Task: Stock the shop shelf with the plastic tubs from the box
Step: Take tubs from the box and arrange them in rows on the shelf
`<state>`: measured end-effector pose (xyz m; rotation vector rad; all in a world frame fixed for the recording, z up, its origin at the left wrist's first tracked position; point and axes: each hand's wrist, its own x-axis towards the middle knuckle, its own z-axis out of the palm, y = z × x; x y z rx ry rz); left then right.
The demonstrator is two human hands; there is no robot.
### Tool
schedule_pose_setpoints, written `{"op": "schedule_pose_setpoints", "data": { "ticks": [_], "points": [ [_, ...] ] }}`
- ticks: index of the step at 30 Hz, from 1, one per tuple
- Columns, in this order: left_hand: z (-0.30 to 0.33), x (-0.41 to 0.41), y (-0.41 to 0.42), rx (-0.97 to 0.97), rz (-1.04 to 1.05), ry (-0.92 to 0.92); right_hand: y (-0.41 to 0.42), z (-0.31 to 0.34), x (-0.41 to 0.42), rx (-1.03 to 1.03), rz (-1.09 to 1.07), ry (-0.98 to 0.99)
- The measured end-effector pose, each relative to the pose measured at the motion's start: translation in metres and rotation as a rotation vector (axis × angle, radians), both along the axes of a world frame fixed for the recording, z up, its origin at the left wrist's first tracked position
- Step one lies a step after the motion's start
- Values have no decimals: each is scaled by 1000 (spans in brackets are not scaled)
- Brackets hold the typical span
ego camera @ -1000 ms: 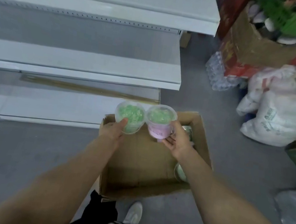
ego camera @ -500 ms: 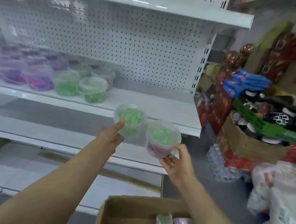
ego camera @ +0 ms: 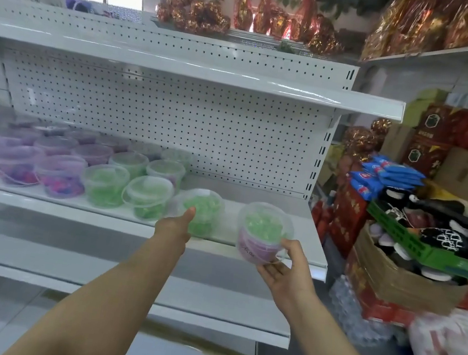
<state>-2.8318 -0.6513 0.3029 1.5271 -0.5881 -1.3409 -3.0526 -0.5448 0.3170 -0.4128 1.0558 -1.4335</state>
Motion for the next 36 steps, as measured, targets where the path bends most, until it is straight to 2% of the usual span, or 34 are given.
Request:
{"op": "schedule_pose_setpoints", "data": {
  "ticks": [4,6,8,11,17,23,26,28,30,33,36],
  "points": [
    [1,-6,-4,-82,74,-326,-18,3,4,21,-31,26],
    [0,-8,-4,-313,167,-512,-27,2,6,36,-40,53],
    [-1,-5,-5,-540,154,-703,-37,0,10,55,-57,74],
    [1,2,-9,-635,61,-908,-53,-5,17,103,-105,126],
    [-1,15,-13,-675,-117,-956,-80,-9,25,185,-164,353],
    [-9,23,-24,-710,-152,-1010,-88,-15,27,191,-187,510],
    [-9,25,-25,-732,-158,-1057,-88,-20,29,129,-169,836],
    [-10,27,-26,-747,-158,-1087,-85,-25,28,-11,-224,1114],
    [-9,28,-27,-764,-159,-1125,-82,-29,27,-156,-238,1308],
    [-8,30,-31,-781,-175,-1194,-84,-32,26,-235,-147,1514],
    [-6,31,-38,-801,-187,-1264,-93,-31,24,-269,-149,1600]
  ]
}}
